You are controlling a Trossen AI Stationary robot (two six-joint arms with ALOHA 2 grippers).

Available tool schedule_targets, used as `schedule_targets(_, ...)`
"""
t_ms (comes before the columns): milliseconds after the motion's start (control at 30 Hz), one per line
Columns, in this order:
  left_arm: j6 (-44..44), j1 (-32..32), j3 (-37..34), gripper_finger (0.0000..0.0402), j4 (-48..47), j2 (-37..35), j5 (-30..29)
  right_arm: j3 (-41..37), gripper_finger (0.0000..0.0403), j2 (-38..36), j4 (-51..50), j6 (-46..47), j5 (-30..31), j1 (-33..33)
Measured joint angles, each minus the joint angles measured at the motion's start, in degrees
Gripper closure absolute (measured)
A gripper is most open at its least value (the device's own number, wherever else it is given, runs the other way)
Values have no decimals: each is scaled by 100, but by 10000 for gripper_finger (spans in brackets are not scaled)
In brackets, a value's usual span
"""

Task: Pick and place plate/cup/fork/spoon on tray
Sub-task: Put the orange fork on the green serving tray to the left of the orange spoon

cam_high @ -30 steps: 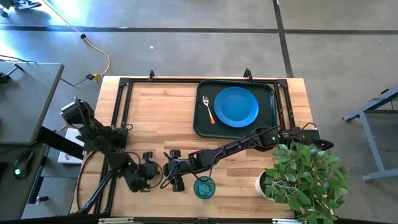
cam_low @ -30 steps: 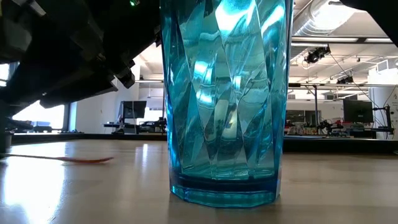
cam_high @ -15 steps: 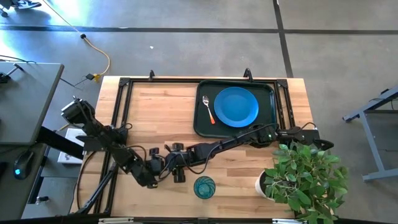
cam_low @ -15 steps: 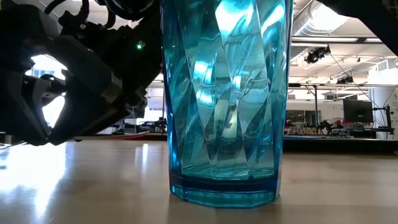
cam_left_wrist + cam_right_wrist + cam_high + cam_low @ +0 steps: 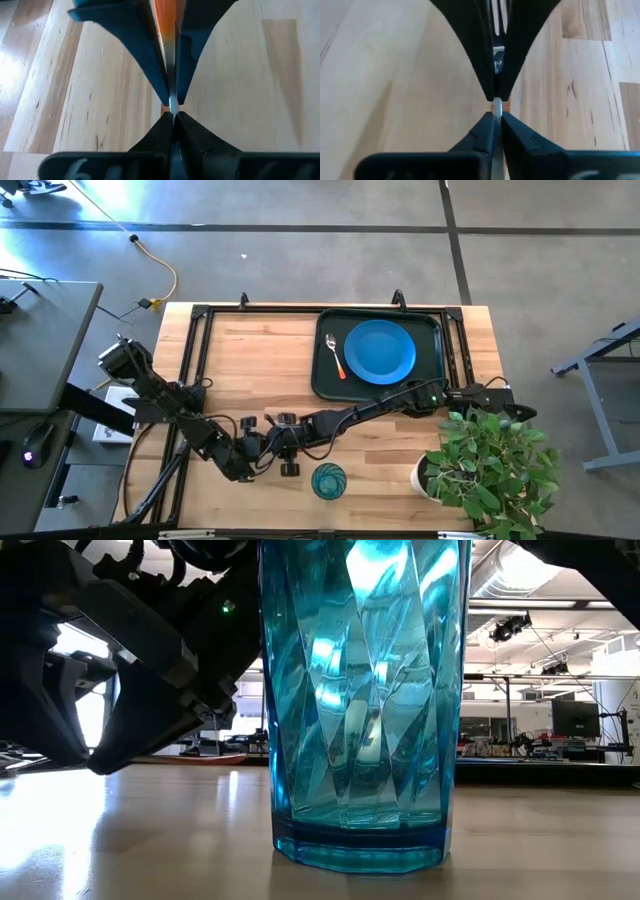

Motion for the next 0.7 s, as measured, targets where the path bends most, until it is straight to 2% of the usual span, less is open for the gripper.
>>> schedule_targets(133,-211,2,6,385,-132,-61,-27,1,393,0,2,391,-13,-15)
schedule_targets(200,-572,0,13,373,-238,-195,-66,9,390,-5,-32,828,-290,-81)
schedule_targets(300,-777,-29,26,351,-459,-577,-66,7,394,4,-160,1273,-559,-189)
schedule_targets(433,-808,-123,26,323,-966,-1305,-172,7,398,-24,-375,1531,-352,-336)
schedule_targets(567,-807,-177,26,303,-1506,-2154,-721,-2,396,-68,-432,1695,-263,-501)
schedule_targets(700,-561,-177,26,299,-1894,-2996,-1669,-2,396,-269,-644,1799,125,-611)
